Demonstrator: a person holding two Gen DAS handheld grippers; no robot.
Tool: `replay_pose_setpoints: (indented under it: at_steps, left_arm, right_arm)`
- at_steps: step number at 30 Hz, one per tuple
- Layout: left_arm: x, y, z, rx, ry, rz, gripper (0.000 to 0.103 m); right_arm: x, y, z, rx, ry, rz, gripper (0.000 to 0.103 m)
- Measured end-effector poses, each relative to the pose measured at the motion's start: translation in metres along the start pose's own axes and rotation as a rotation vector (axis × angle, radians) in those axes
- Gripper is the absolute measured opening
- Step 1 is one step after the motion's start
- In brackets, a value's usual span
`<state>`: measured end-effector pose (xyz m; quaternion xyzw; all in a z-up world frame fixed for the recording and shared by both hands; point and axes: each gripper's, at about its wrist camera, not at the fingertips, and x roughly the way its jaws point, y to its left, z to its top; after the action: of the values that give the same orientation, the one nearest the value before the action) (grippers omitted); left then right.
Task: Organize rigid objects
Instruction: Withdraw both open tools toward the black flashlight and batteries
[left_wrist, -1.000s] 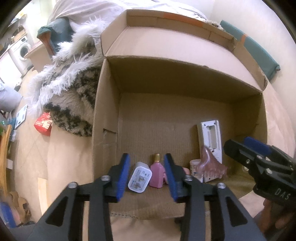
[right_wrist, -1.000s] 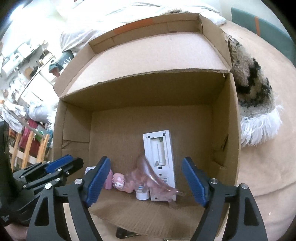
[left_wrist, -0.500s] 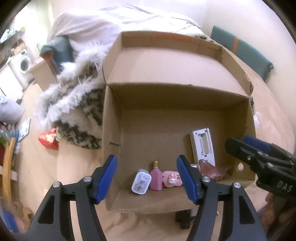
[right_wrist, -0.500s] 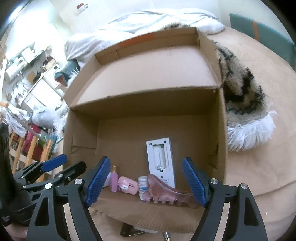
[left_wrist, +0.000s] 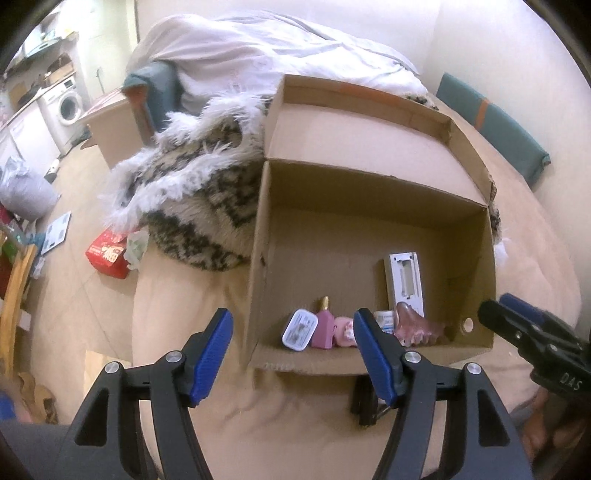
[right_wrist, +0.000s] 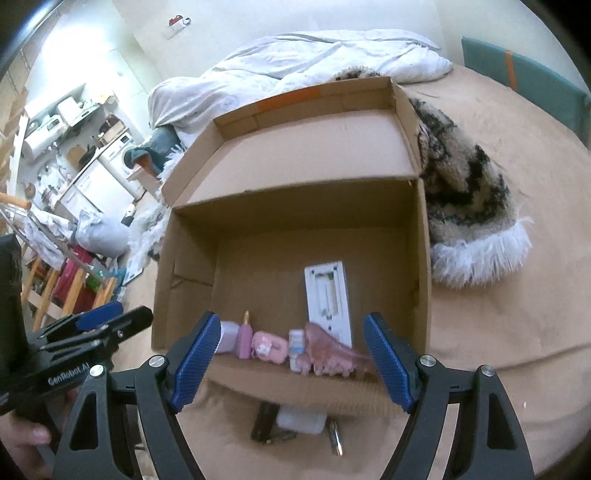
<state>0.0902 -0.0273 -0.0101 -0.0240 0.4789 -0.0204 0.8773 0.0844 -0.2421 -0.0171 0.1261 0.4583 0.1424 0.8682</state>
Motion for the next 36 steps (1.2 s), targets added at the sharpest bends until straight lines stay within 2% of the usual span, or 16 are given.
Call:
replay_pose_setpoints:
  at_steps: [4, 8, 19, 24, 30, 34, 35, 36]
  left_arm:
    - [-0.002, 0.009, -0.018, -0.028, 0.006, -0.007, 0.065]
    - [0.004, 0.015, -0.033, -0.055, 0.047, -0.016, 0.065]
    - [0.015, 0.021, -0.052, -0.056, 0.109, -0.001, 0.065]
    - [0.022, 0.024, -0.059, -0.081, 0.148, -0.006, 0.065]
    - [0.037, 0.022, -0.067, -0.072, 0.210, -0.009, 0.065]
    - [0.048, 0.011, -0.070, -0.047, 0.246, -0.034, 0.064]
    - [0.051, 0.003, -0.070, -0.030, 0.256, -0.044, 0.063]
    - [0.054, -0.004, -0.070, -0.012, 0.264, -0.062, 0.057]
  right_arm:
    - [-0.009, -0.004, -0.015, -0.002, 0.015, -0.007, 0.085]
    - [-0.012, -0.011, -0.030, 0.018, 0.045, -0.012, 0.084]
    - [-0.003, -0.014, -0.065, 0.062, 0.182, 0.014, 0.085]
    - [0.009, -0.011, -0.073, 0.054, 0.250, -0.008, 0.084]
    - [0.024, -0.034, -0.078, 0.180, 0.316, -0.025, 0.084]
    - [0.029, -0.043, -0.078, 0.249, 0.334, 0.003, 0.084]
    - [0.031, -0.045, -0.078, 0.263, 0.336, 0.007, 0.084]
    - [0.033, -0.047, -0.078, 0.274, 0.338, 0.006, 0.084]
